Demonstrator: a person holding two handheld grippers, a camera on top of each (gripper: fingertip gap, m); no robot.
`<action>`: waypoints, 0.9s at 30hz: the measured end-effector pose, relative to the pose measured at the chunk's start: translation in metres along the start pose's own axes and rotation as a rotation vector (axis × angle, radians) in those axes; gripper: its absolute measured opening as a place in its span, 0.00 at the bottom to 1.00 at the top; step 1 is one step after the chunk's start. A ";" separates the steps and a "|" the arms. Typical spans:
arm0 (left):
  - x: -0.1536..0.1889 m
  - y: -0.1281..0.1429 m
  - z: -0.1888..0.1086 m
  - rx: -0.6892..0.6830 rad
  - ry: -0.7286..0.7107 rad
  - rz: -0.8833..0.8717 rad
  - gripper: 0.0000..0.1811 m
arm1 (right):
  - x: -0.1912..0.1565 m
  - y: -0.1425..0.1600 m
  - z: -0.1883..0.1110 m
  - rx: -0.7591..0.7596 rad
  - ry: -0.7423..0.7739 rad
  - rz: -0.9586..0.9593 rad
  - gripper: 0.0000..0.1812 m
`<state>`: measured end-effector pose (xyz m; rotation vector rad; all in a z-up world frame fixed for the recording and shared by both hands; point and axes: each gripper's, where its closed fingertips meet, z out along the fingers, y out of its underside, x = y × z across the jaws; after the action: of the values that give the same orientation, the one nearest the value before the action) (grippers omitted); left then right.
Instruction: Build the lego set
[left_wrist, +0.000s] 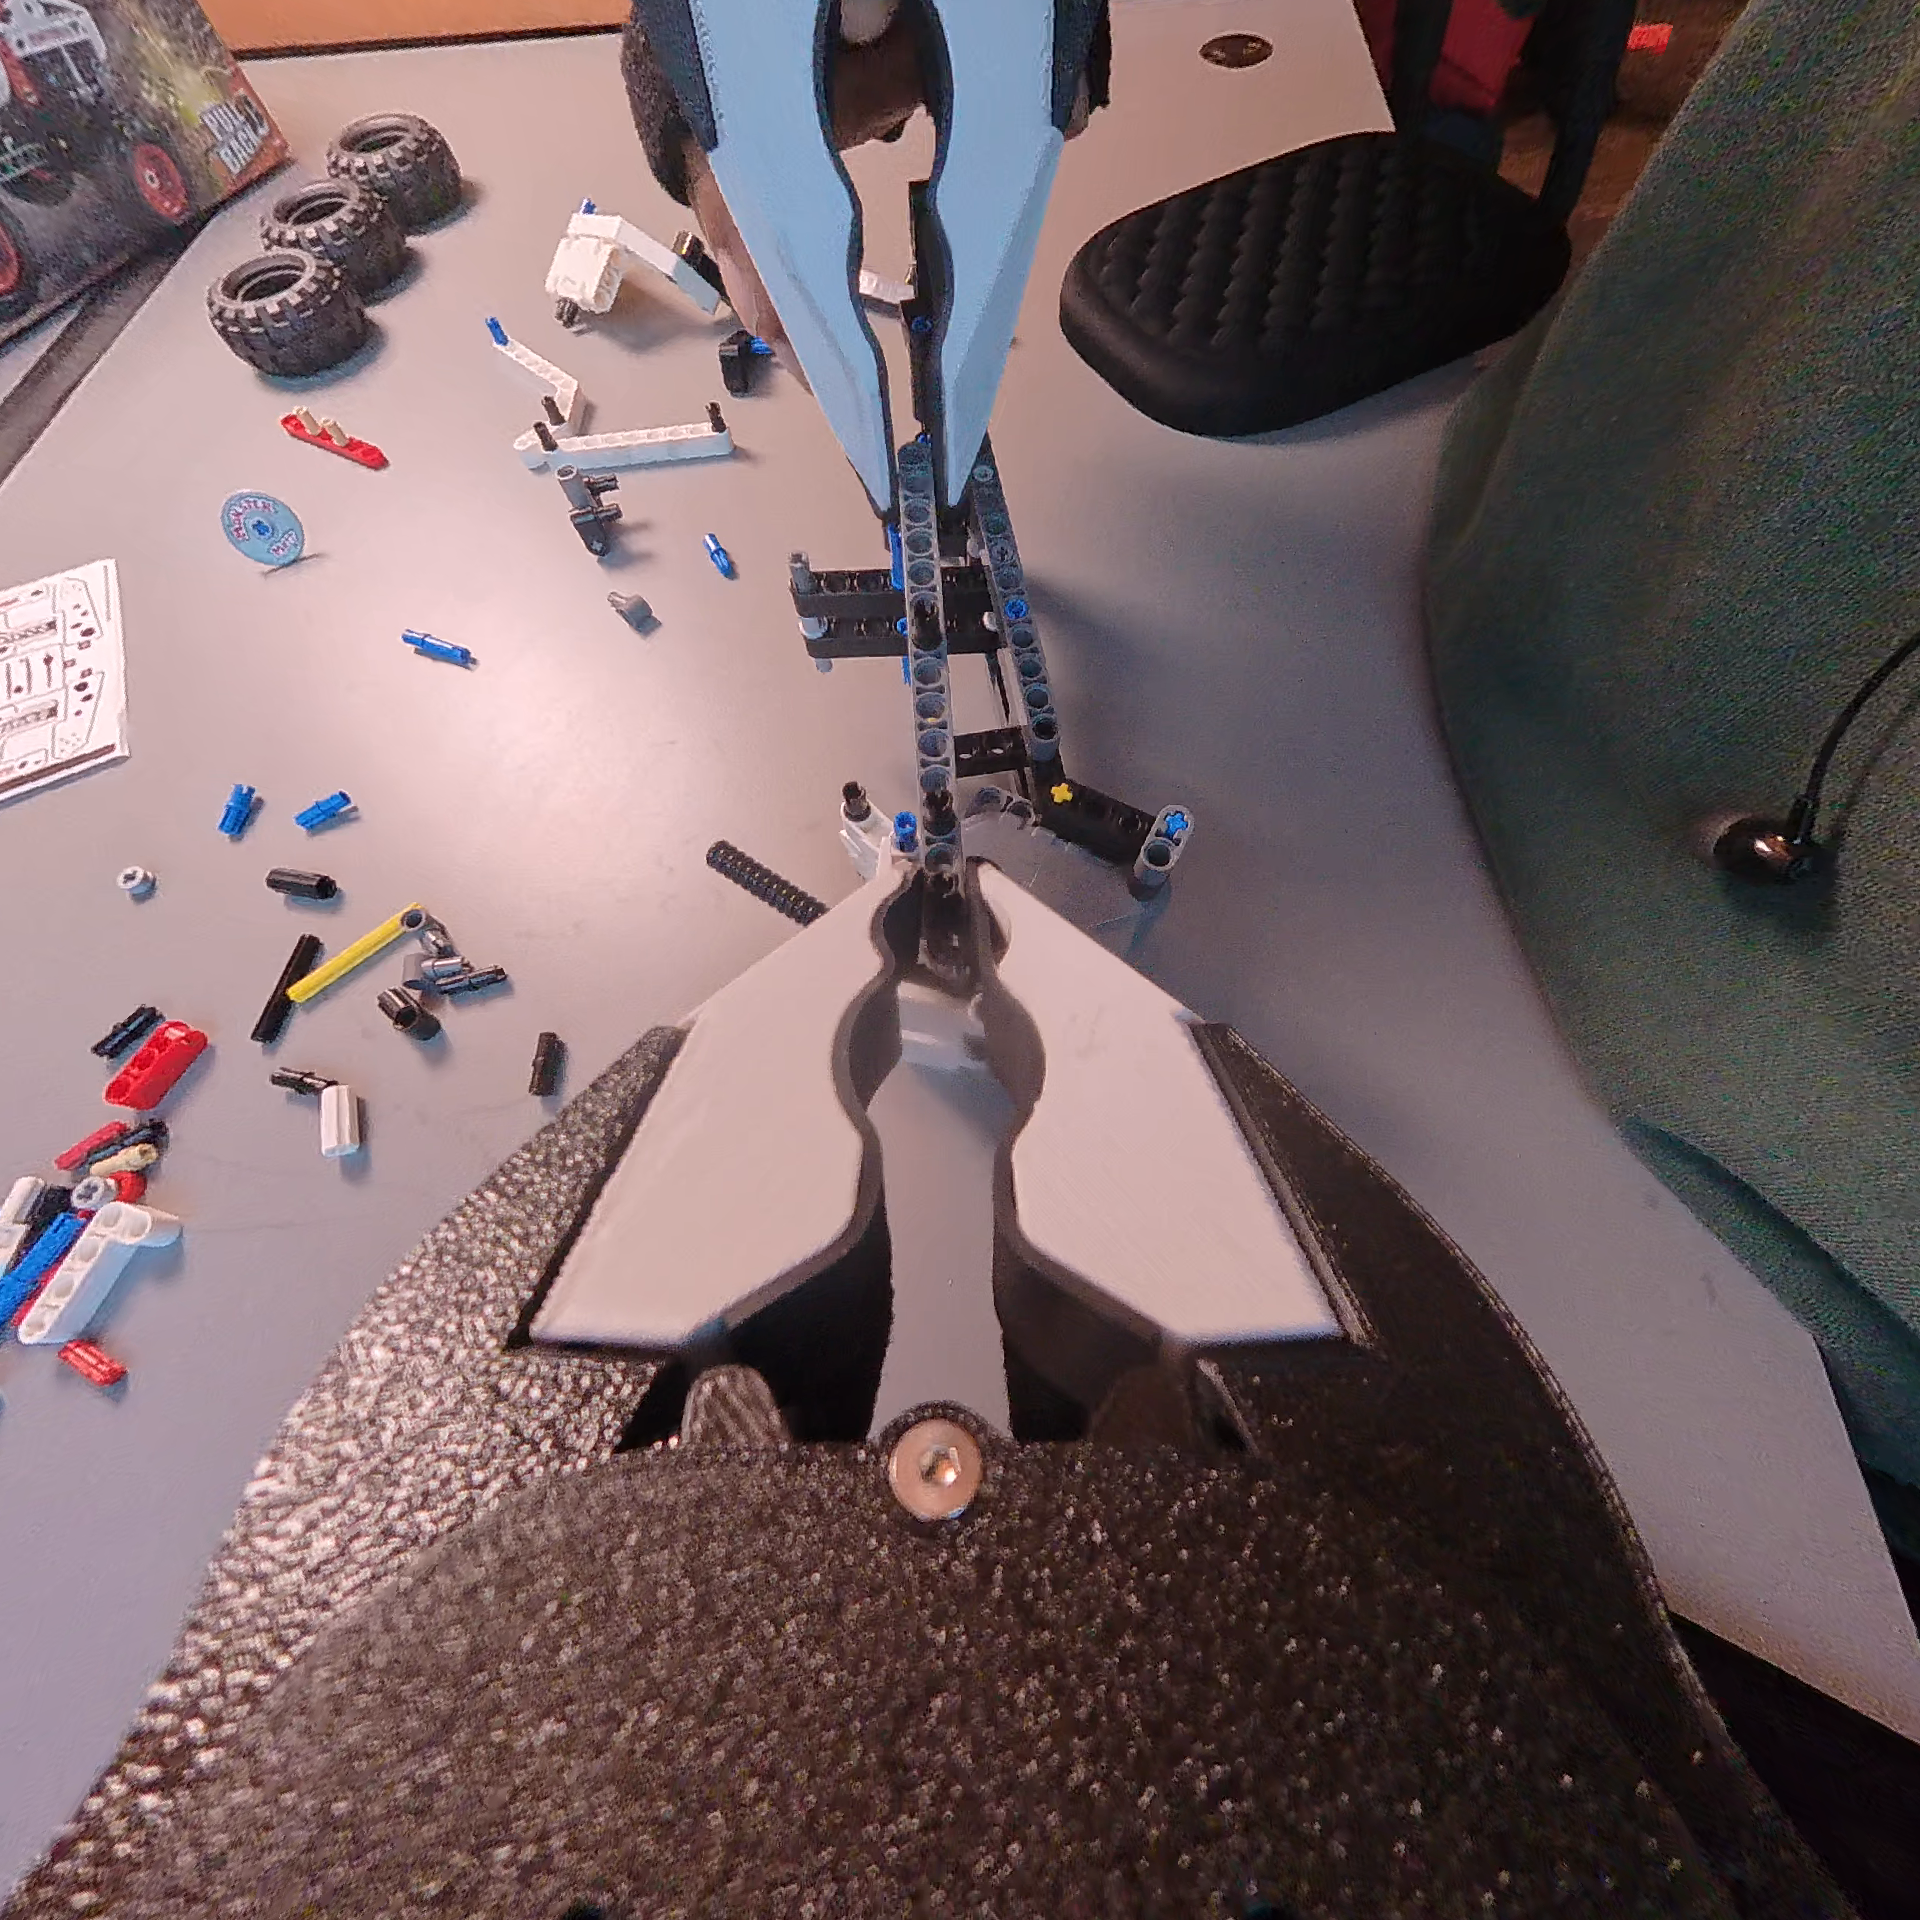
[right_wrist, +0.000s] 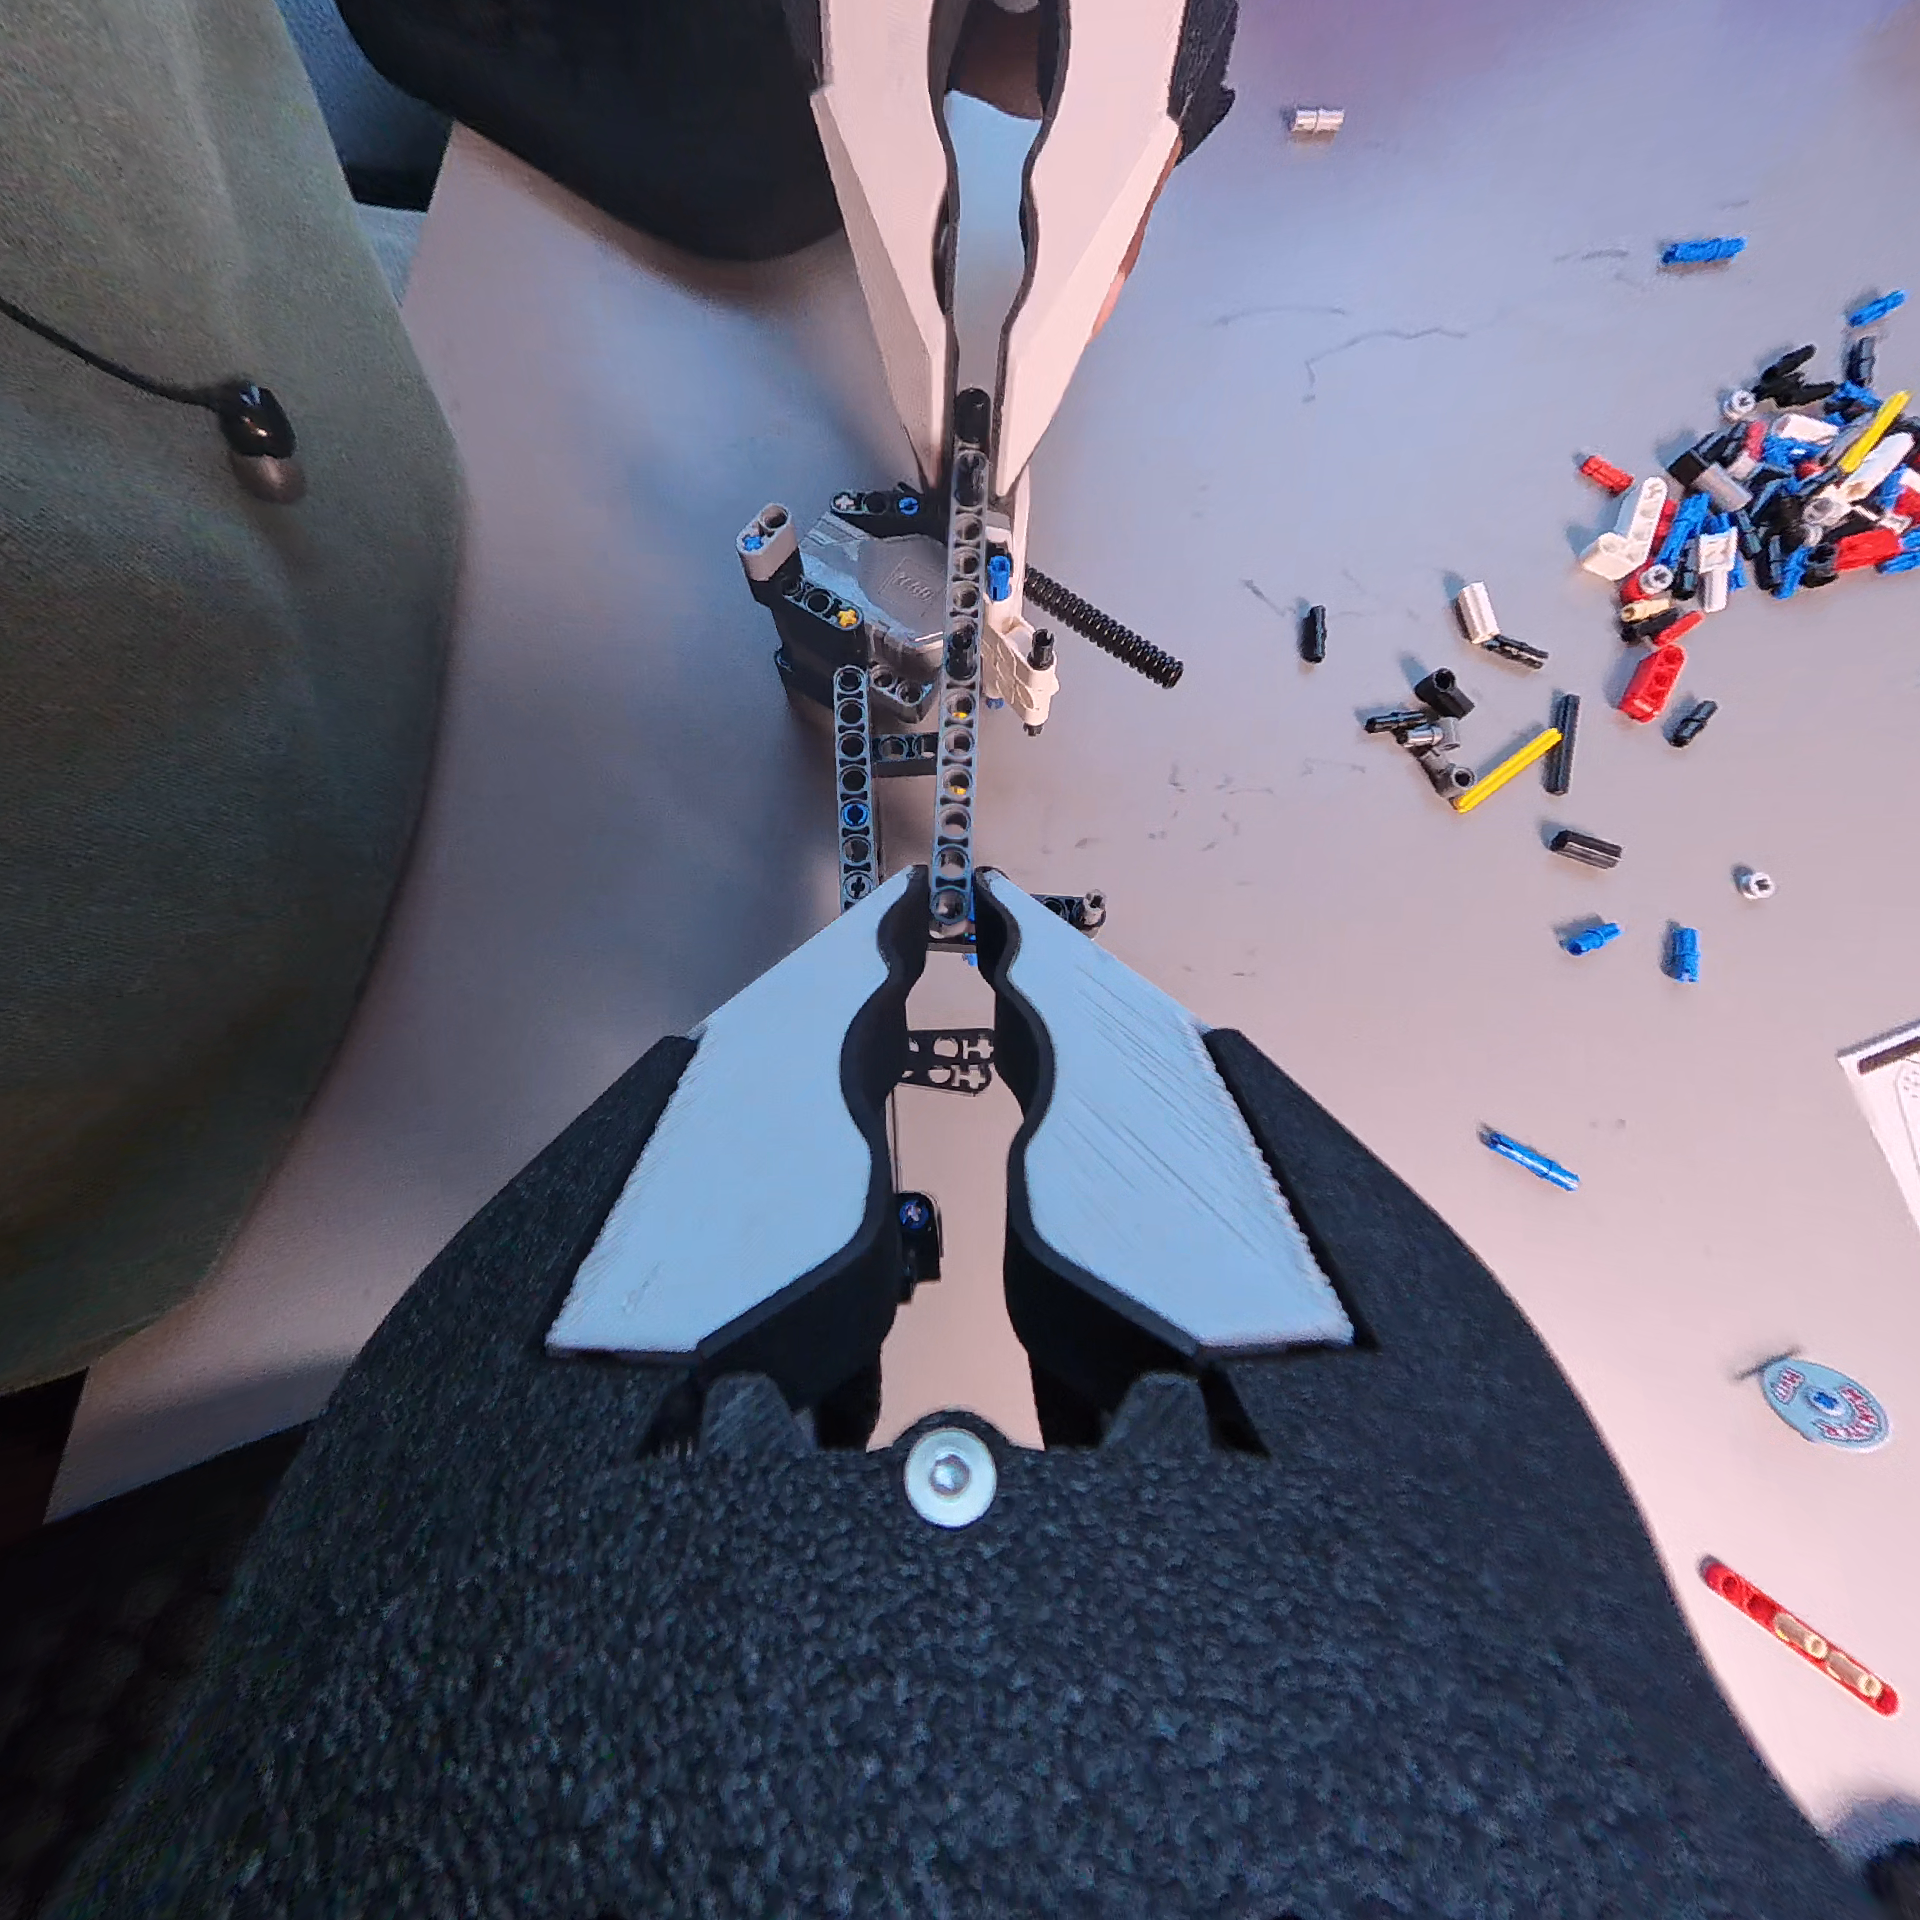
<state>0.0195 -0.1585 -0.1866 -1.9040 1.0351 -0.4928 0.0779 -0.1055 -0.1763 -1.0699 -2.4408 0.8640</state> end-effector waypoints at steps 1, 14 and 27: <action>-0.001 0.001 0.000 -0.002 -0.005 -0.005 0.04 | 0.001 -0.001 -0.002 -0.004 0.000 0.002 0.06; -0.015 -0.006 -0.013 0.047 -0.069 -0.081 0.04 | 0.030 -0.019 -0.029 0.082 -0.010 -0.039 0.13; 0.003 0.008 -0.005 -0.008 -0.022 -0.089 0.04 | 0.006 -0.003 0.000 0.124 -0.122 0.026 0.11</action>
<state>0.0142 -0.1654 -0.1909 -1.9648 0.9429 -0.5178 0.0728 -0.1028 -0.1740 -1.0335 -2.4383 1.1040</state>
